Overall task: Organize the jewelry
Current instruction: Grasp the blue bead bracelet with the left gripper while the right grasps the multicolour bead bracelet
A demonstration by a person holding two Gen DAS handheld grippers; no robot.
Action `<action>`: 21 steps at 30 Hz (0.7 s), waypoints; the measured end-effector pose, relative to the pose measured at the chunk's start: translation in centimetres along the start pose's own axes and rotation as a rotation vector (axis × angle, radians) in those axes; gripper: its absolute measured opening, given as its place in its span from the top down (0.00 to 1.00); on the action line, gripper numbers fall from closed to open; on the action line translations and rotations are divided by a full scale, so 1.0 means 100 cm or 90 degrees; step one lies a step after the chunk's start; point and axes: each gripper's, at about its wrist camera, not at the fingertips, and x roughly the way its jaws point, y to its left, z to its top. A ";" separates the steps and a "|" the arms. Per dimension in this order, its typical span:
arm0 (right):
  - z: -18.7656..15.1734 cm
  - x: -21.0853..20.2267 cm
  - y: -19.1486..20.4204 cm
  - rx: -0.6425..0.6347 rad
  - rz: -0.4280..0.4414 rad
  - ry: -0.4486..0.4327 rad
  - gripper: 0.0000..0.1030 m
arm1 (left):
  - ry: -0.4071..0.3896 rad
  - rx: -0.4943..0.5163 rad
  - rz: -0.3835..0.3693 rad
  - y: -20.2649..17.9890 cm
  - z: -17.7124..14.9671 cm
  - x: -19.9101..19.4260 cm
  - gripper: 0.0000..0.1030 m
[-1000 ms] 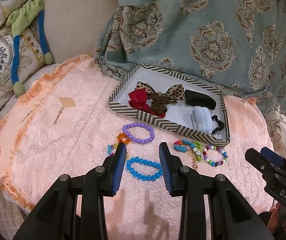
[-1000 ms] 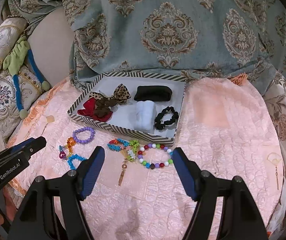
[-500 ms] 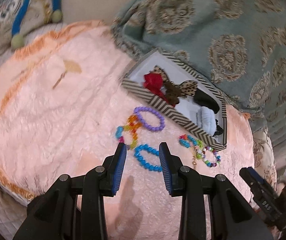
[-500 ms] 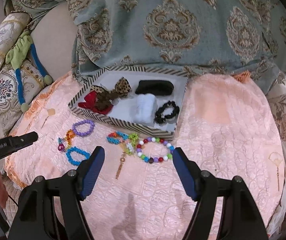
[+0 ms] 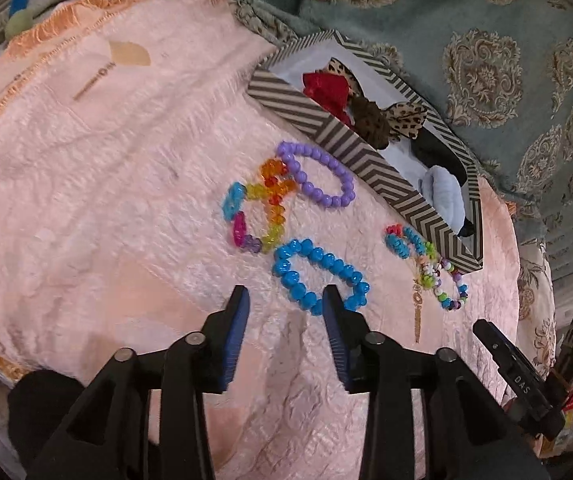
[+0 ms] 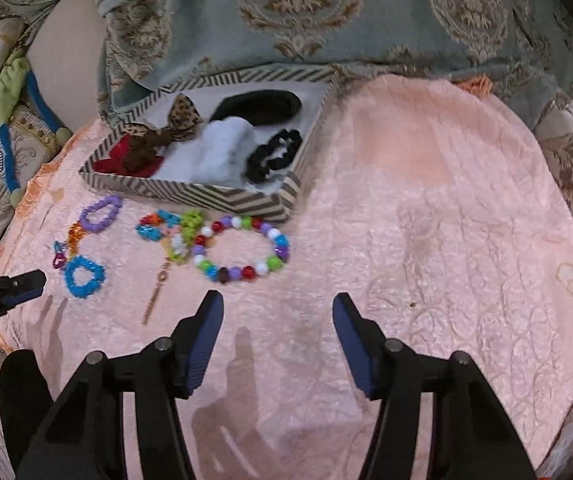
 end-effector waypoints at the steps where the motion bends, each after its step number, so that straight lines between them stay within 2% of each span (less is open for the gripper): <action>1: 0.002 0.003 -0.001 0.001 0.000 0.001 0.45 | 0.002 -0.001 -0.001 -0.001 0.000 0.004 0.77; 7: 0.021 0.022 -0.003 0.004 0.014 0.003 0.50 | -0.002 -0.004 0.016 -0.007 0.003 0.019 0.77; 10: 0.029 0.037 -0.001 -0.004 0.007 0.012 0.56 | -0.006 -0.004 0.026 -0.010 0.005 0.024 0.77; 13: 0.031 0.050 0.000 -0.008 0.001 0.012 0.67 | -0.012 0.004 0.037 -0.013 0.004 0.028 0.77; 15: 0.030 0.051 0.002 -0.022 -0.008 0.001 0.80 | -0.016 0.010 0.042 -0.015 0.003 0.028 0.78; 18: 0.030 0.049 0.000 -0.024 -0.013 -0.004 0.91 | -0.020 0.017 0.057 -0.013 0.002 0.029 0.99; 21: 0.028 0.036 -0.002 -0.019 -0.008 -0.031 0.91 | -0.022 0.009 0.047 -0.006 0.002 0.026 1.00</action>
